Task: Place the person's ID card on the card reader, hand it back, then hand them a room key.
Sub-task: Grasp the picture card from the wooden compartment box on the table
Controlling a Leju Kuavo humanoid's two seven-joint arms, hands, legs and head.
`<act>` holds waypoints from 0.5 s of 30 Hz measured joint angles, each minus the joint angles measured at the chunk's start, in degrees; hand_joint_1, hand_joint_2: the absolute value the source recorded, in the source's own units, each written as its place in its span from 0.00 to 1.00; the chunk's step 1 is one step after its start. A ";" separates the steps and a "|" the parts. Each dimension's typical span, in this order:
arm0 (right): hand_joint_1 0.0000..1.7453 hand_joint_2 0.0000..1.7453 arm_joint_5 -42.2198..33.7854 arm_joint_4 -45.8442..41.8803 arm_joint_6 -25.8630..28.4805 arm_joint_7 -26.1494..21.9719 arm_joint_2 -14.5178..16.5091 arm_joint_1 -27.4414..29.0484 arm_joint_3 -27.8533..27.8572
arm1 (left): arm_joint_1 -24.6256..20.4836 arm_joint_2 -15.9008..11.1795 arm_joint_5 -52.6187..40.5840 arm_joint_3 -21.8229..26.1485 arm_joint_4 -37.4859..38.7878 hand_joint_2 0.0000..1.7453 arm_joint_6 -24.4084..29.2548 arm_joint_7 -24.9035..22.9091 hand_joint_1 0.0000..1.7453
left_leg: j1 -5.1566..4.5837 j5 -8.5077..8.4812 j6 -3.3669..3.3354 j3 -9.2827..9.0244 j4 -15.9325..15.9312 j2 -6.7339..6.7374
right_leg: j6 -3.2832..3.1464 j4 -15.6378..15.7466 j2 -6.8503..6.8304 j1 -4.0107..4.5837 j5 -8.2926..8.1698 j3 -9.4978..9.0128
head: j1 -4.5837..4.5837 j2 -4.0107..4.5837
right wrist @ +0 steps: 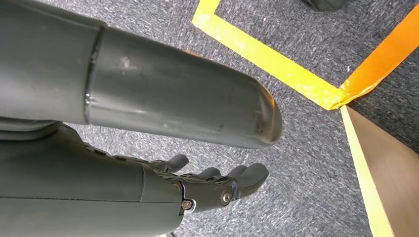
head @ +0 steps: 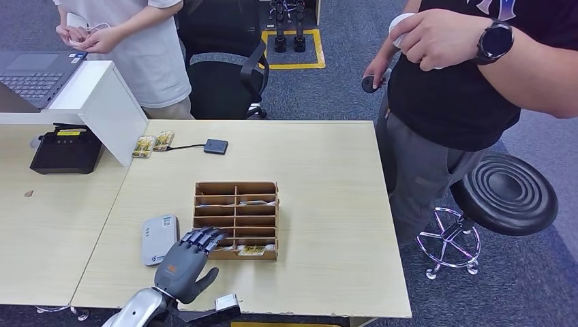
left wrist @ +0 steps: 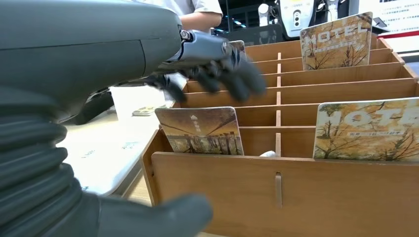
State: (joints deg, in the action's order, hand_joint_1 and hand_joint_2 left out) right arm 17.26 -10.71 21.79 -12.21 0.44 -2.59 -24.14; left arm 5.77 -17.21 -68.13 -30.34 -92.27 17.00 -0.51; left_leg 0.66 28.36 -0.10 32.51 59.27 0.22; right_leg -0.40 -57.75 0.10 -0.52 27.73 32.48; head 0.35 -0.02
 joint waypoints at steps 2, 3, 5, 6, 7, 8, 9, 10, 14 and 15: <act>0.00 0.00 0.02 0.00 0.00 -0.05 0.00 0.00 0.02 | -0.01 0.00 0.04 0.00 0.08 1.00 0.21 -0.05 1.00 | 0.00 0.00 0.00 0.00 0.00 0.00 | 0.00 0.00 0.00 0.00 0.00 0.00 | 0.00 0.01; 0.00 0.00 0.03 0.00 0.00 -0.07 0.00 0.00 0.03 | -0.01 0.01 0.08 0.00 0.09 1.00 0.35 -0.08 1.00 | 0.00 0.00 0.00 0.00 0.00 0.00 | 0.00 0.00 0.00 0.00 0.00 0.00 | 0.00 0.01; 0.00 0.00 0.05 0.00 0.00 -0.07 0.00 0.00 0.04 | -0.11 0.03 0.16 0.01 0.10 1.00 0.61 -0.13 1.00 | 0.00 0.00 0.00 0.00 0.00 0.00 | 0.00 0.00 0.00 0.00 0.00 0.00 | 0.00 0.01; 0.00 0.00 0.07 0.00 0.00 -0.07 0.00 0.00 0.05 | -0.21 0.07 0.19 0.01 0.11 1.00 0.69 -0.14 1.00 | 0.00 0.00 0.00 0.00 0.00 0.00 | 0.00 0.00 0.00 0.00 0.00 0.00 | 0.00 0.01; 0.00 0.00 0.10 0.00 0.00 -0.08 0.00 0.01 0.05 | -0.33 0.11 0.20 0.01 0.12 1.00 0.75 -0.14 1.00 | 0.00 0.00 0.00 0.00 0.00 0.00 | 0.00 0.00 0.00 0.00 0.00 0.00 | 0.00 0.01; 0.00 0.00 0.13 0.00 0.00 -0.09 0.00 0.01 0.05 | -0.44 0.16 0.21 0.00 0.13 1.00 0.79 -0.14 1.00 | 0.00 0.00 0.00 0.00 0.00 0.00 | 0.00 0.00 0.00 0.00 0.00 0.00 | 0.00 0.00; 0.00 0.00 0.15 0.00 0.00 -0.10 0.00 0.01 0.05 | -0.50 0.20 0.22 0.01 0.14 1.00 0.81 -0.14 1.00 | 0.00 0.00 0.00 0.00 0.00 0.00 | 0.00 0.00 0.00 0.00 0.00 0.00 | 0.00 0.00; 0.00 0.00 0.18 0.00 0.00 -0.13 0.00 0.02 0.05 | -0.54 0.23 0.22 0.01 0.15 1.00 0.83 -0.14 1.00 | 0.00 0.00 0.00 0.00 0.00 0.00 | 0.00 0.00 0.00 0.00 0.00 0.00 | 0.00 0.00; 0.00 0.00 0.19 0.00 0.00 -0.16 0.00 0.02 0.05 | -0.65 0.29 0.20 0.01 0.19 1.00 0.88 -0.14 1.00 | 0.00 0.00 0.00 0.00 0.00 0.00 | 0.00 0.00 0.00 0.00 0.00 0.00 | 0.00 0.01; 0.00 0.00 0.19 0.00 0.00 -0.16 0.00 0.02 0.05 | -0.70 0.29 0.20 0.01 0.19 1.00 0.91 -0.14 1.00 | 0.00 0.00 0.00 0.00 0.00 0.00 | 0.00 0.00 0.00 0.00 0.00 0.00 | 0.00 0.01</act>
State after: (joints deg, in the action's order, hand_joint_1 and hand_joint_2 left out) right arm 17.45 -10.71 21.79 -12.37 0.44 -2.57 -24.09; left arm 5.07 -16.92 -67.93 -30.33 -92.08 17.91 -0.66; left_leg 0.66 28.36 -0.10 32.51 59.27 0.22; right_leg -0.40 -57.75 0.09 -0.52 27.73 32.47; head 0.35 -0.01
